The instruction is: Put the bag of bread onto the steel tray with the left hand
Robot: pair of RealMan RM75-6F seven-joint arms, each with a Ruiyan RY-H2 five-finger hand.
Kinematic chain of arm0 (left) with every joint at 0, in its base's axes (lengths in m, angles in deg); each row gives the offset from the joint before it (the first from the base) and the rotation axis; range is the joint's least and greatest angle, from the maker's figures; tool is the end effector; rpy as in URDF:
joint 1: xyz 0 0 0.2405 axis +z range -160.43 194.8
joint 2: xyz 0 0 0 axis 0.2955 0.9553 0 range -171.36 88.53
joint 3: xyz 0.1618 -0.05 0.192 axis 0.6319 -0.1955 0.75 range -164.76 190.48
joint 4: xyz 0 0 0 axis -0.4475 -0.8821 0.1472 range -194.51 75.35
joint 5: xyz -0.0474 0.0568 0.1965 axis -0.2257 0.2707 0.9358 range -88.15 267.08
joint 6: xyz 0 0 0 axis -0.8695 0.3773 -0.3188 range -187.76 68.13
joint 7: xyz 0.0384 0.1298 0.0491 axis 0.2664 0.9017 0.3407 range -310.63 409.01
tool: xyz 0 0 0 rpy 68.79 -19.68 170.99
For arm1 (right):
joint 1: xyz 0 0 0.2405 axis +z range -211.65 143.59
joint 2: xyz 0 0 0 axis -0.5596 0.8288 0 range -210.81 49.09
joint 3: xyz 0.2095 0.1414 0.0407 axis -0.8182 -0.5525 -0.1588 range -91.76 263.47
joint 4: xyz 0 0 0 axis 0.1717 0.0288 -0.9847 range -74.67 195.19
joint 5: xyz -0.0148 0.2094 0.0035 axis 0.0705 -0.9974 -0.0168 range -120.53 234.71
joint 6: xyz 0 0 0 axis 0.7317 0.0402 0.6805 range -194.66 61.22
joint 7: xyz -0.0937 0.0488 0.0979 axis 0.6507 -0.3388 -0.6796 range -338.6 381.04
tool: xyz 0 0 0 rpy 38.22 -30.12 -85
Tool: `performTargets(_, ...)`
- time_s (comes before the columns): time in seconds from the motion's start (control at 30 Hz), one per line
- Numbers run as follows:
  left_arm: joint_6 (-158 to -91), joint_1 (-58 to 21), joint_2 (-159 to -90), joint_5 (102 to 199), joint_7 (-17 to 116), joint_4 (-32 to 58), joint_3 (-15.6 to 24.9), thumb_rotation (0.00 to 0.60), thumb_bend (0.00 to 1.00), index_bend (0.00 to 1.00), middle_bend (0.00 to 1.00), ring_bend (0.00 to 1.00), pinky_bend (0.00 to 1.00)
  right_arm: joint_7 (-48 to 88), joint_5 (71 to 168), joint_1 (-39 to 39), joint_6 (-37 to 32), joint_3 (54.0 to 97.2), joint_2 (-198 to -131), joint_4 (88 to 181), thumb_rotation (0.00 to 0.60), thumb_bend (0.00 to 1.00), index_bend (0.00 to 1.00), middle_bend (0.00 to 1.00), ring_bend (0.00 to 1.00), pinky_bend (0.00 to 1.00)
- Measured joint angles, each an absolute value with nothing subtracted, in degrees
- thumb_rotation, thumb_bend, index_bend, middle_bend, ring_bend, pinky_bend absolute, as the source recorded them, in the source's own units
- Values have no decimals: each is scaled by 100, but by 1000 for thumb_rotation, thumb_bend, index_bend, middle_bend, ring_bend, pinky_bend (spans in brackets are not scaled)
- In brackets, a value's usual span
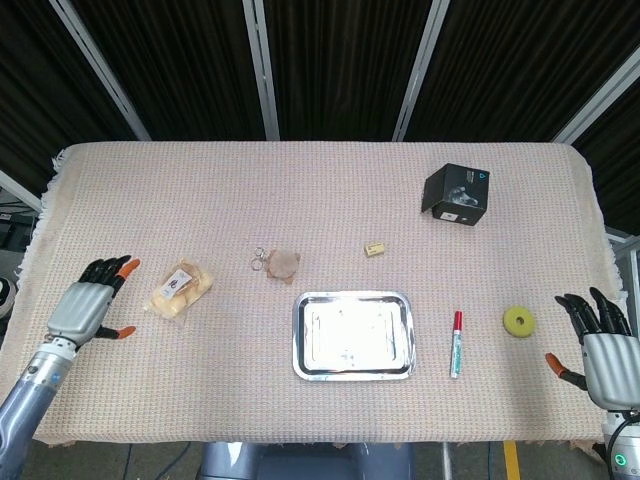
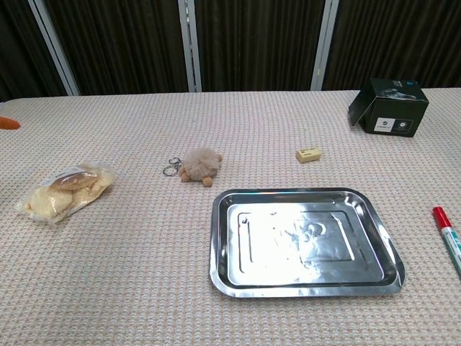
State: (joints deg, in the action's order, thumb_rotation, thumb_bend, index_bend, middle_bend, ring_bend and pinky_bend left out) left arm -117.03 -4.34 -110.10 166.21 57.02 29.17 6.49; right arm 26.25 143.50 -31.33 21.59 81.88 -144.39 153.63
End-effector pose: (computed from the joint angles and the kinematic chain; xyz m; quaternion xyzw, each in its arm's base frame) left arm -0.2887 0.2741 0.0921 -0.7057 -0.4138 -0.2874 0.4982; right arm -0.3091 -0.1730 0.1705 0.5890 -0.3512 0.3782 0.6219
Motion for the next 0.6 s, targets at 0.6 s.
performTargets(0.6,-10164,-1581,-11989,15645,5814,2034,457,571,324,211,44,25,91,2602,14182,-3187,2118,8153,-14397,15384,600,124,163,169,28,136)
